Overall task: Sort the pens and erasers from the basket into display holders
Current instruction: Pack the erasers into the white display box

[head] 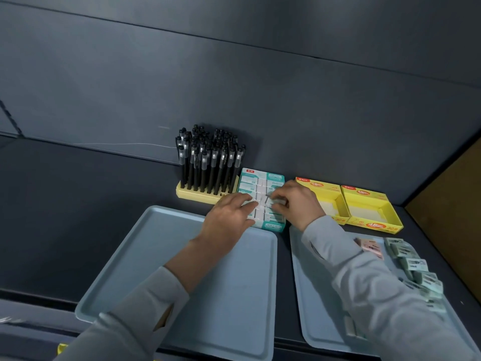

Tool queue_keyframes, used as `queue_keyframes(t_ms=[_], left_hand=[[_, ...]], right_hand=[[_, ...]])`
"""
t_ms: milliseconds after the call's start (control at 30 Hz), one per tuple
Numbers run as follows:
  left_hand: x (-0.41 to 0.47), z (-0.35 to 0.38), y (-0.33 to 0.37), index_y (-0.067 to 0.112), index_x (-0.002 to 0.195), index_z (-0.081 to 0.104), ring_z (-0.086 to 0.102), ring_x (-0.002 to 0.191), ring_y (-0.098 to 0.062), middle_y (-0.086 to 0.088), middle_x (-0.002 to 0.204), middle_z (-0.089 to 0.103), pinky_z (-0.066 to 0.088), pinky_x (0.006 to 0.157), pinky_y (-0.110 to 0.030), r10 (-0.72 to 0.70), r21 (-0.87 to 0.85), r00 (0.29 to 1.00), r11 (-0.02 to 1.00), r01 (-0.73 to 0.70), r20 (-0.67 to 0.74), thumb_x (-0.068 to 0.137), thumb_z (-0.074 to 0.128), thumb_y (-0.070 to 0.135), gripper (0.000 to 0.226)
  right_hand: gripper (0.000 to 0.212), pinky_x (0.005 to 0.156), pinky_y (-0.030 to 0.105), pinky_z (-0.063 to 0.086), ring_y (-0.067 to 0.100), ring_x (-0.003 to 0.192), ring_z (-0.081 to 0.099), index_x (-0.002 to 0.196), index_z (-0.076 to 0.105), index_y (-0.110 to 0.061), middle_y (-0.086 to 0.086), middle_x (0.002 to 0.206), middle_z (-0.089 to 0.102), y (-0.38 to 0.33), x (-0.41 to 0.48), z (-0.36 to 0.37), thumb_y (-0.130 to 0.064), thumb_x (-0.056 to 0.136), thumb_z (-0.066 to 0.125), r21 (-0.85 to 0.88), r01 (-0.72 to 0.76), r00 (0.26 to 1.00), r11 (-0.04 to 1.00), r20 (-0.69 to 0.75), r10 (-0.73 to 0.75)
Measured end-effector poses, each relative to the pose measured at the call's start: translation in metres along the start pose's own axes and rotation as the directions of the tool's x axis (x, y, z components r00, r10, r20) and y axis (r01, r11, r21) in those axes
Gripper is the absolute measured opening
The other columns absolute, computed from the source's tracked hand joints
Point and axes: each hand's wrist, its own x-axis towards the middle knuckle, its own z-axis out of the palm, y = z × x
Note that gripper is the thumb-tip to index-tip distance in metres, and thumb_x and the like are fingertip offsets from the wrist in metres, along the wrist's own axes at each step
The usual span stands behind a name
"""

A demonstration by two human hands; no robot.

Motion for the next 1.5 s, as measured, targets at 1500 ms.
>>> queue_keyframes(t_ms=[1500], left_hand=[[-0.062, 0.015, 0.202, 0.027, 0.105, 0.067, 0.051, 0.095, -0.021, 0.002, 0.100, 0.057, 0.048, 0.085, -0.040, 0.014, -0.221, 0.994, 0.975, 0.010, 0.107, 0.073, 0.074, 0.039, 0.035]], right_hand=[[0.015, 0.077, 0.032, 0.045, 0.018, 0.082, 0.053, 0.091, 0.070, -0.019, -0.002, 0.081, 0.062, 0.072, -0.157, -0.076, -0.029, 0.090, 0.059, -0.078, 0.210, 0.887, 0.975, 0.435, -0.156]])
